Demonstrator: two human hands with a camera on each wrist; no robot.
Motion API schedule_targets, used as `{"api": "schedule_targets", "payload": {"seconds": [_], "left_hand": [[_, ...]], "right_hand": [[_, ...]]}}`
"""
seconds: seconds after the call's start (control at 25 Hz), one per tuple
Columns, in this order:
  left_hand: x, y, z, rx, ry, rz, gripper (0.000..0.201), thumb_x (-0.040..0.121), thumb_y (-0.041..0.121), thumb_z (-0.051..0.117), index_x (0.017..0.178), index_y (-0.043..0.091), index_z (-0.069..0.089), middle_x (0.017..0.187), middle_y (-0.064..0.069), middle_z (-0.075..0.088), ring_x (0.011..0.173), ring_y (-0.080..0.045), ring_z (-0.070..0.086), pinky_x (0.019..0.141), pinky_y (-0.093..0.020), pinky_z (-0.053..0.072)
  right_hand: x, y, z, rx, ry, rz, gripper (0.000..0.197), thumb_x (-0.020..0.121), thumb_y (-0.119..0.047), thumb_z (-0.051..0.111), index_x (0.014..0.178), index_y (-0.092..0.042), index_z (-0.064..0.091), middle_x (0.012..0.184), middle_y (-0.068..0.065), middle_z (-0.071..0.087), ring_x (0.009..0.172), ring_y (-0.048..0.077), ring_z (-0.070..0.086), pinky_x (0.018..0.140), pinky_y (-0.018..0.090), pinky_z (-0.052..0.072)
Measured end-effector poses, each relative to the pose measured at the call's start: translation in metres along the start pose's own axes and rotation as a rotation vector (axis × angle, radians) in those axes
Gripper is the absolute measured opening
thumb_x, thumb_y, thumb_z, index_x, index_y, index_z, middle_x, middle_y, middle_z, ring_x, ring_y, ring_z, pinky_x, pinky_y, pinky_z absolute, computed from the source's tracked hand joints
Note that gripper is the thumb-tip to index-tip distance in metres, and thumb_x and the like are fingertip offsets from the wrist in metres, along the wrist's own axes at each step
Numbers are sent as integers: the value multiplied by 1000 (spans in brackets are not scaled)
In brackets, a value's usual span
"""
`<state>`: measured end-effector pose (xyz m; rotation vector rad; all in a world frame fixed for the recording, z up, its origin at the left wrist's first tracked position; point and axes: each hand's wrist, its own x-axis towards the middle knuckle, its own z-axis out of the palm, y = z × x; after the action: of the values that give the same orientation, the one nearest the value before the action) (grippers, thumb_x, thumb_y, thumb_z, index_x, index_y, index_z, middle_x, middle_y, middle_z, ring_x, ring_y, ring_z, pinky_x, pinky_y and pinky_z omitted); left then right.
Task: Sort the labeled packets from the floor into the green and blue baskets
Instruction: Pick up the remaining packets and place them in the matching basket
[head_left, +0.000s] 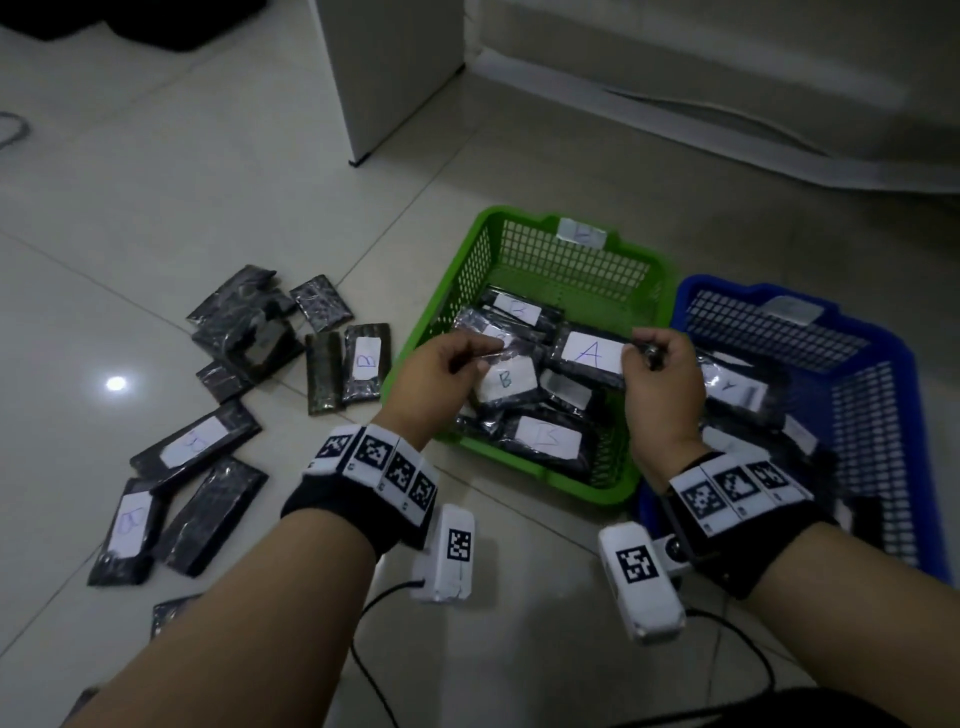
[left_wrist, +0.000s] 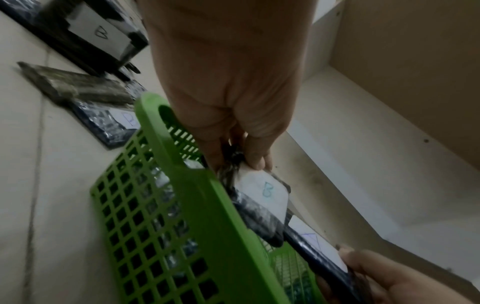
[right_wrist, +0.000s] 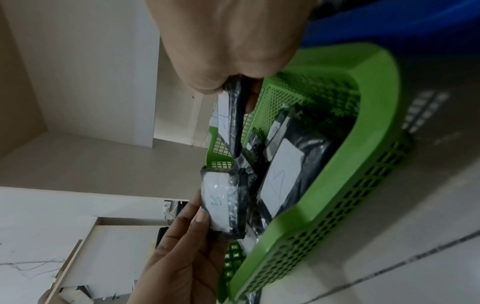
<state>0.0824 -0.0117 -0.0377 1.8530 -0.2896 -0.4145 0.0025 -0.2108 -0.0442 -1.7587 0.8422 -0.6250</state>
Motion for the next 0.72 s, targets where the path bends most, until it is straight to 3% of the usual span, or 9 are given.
{"api": "schedule_targets", "payload": {"seconds": [0.08, 0.2, 0.32, 0.4, 0.48, 0.56, 0.64, 0.72], "left_hand": [[6, 8, 16, 79, -7, 29, 24, 90, 8, 58, 104, 23, 69, 101, 11, 67, 88, -3, 61, 79, -15, 51], [21, 16, 46, 234, -56, 93, 20, 87, 11, 61, 101, 22, 70, 102, 7, 69, 93, -8, 61, 86, -23, 50], [39, 15, 76, 440, -104, 153, 20, 83, 14, 63, 97, 26, 71, 101, 4, 71, 107, -21, 59, 95, -31, 48], [44, 14, 89, 582, -164, 185, 26, 83, 7, 60, 104, 18, 71, 112, -6, 67, 112, -25, 56, 97, -28, 44], [41, 12, 97, 666, -161, 247, 30, 82, 5, 59, 109, 13, 70, 121, -12, 59, 117, -29, 50, 101, -33, 40], [29, 15, 109, 610, -102, 296, 29, 81, 7, 59, 107, 14, 70, 120, -10, 55, 115, -30, 49, 101, -37, 40], [11, 20, 125, 476, -114, 318, 27, 84, 11, 59, 109, 15, 69, 115, -6, 55, 107, -25, 54, 96, -34, 45], [-8, 25, 142, 423, -202, 336, 32, 87, 18, 60, 119, 16, 63, 122, -3, 53, 110, -19, 54, 98, -30, 44]], "right_hand": [[3, 1, -14, -11, 49, -12, 12, 91, -17, 56, 99, -25, 55, 84, -15, 54, 74, 2, 53, 70, 21, 43], [10, 2, -36, -6, 122, -12, 13, 92, -14, 54, 103, -18, 55, 81, -18, 52, 71, -2, 51, 70, 22, 41], [13, 10, -64, -7, 185, -1, 16, 93, -12, 53, 109, -13, 55, 88, -11, 54, 76, 4, 51, 70, 18, 40], [15, 17, -85, -13, 235, 21, 19, 93, -12, 52, 113, -12, 53, 96, -6, 55, 81, 6, 53, 70, 13, 41], [18, 27, -104, -18, 279, 63, 23, 93, -13, 52, 117, -12, 50, 106, 0, 57, 90, 12, 55, 81, 24, 47], [23, 39, -118, -21, 316, 111, 27, 92, -17, 53, 118, -16, 47, 116, 4, 57, 101, 20, 58, 89, 38, 51], [26, 47, -127, -23, 347, 149, 28, 91, -22, 56, 117, -21, 47, 120, 5, 56, 104, 24, 59, 90, 46, 53], [33, 50, -134, -12, 377, 162, 24, 91, -20, 57, 113, -20, 49, 117, 4, 57, 100, 19, 58, 86, 36, 52]]}}
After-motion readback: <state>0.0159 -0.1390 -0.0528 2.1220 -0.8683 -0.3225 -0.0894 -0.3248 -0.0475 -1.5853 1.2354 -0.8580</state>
